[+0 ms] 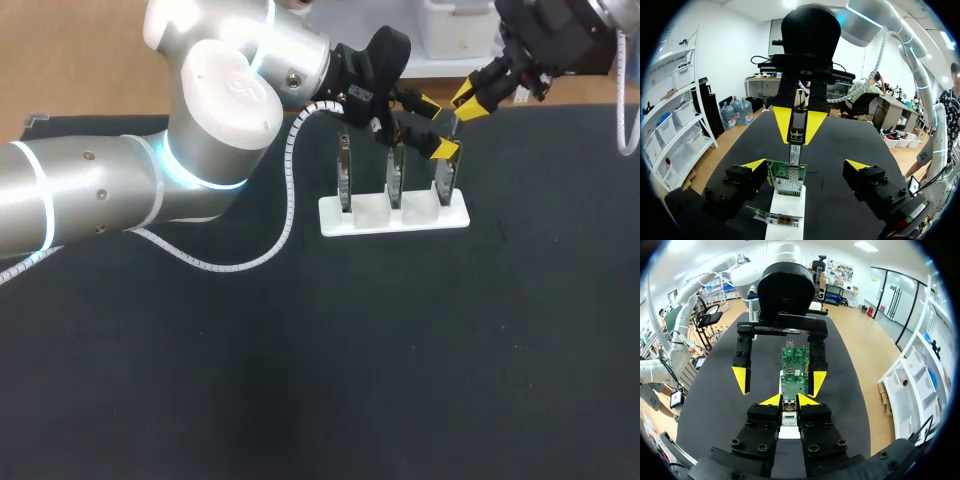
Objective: Pick up the optical module with the left hand, and insert it into the network port with the right hand.
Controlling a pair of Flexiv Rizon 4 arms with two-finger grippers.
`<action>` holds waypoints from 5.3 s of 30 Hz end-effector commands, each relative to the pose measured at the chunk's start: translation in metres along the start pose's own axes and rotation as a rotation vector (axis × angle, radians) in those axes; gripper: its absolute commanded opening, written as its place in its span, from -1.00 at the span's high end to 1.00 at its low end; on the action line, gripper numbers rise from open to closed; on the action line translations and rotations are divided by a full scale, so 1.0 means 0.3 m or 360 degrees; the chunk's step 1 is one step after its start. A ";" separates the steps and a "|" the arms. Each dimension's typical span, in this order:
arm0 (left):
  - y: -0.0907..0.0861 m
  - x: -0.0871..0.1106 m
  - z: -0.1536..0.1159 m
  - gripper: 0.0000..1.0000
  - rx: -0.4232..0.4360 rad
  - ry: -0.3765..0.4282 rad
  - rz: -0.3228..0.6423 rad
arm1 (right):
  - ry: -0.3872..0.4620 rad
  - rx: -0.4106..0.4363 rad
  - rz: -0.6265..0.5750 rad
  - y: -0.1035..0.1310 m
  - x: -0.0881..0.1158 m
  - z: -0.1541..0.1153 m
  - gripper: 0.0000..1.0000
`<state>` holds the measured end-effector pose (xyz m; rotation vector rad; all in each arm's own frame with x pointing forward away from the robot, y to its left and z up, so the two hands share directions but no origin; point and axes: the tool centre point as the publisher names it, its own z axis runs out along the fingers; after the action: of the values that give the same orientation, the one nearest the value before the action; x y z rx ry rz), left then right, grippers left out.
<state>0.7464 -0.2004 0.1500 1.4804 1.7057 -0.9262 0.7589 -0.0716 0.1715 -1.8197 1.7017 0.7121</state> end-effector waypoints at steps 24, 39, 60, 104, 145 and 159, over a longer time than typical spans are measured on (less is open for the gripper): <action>0.003 -0.002 0.001 -1.00 0.0001 0.0004 0.0000 | 0.0003 0.0000 -0.0021 -0.016 0.001 -0.004 1.00; 0.003 -0.002 0.001 -1.00 0.0001 0.0004 0.0000 | 0.0009 -0.0008 -0.0017 -0.019 0.003 0.010 1.00; 0.003 -0.002 0.001 -1.00 0.0001 0.0004 0.0000 | 0.0025 -0.0021 0.0004 -0.014 0.019 0.026 1.00; 0.003 -0.002 0.001 -1.00 0.0001 0.0004 0.0000 | 0.0074 -0.0029 0.0010 -0.004 0.052 0.062 1.00; 0.003 -0.002 0.001 -1.00 0.0001 0.0004 0.0000 | -0.0055 0.0118 0.0100 -0.004 0.123 -0.090 -1.00; 0.003 -0.002 0.001 -1.00 0.0001 0.0004 0.0000 | -0.0078 0.0136 0.0138 -0.004 0.147 -0.095 1.00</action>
<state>0.7464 -0.2004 0.1499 1.4805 1.7056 -0.9263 0.7649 -0.1237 0.1610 -1.6680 1.7612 0.7089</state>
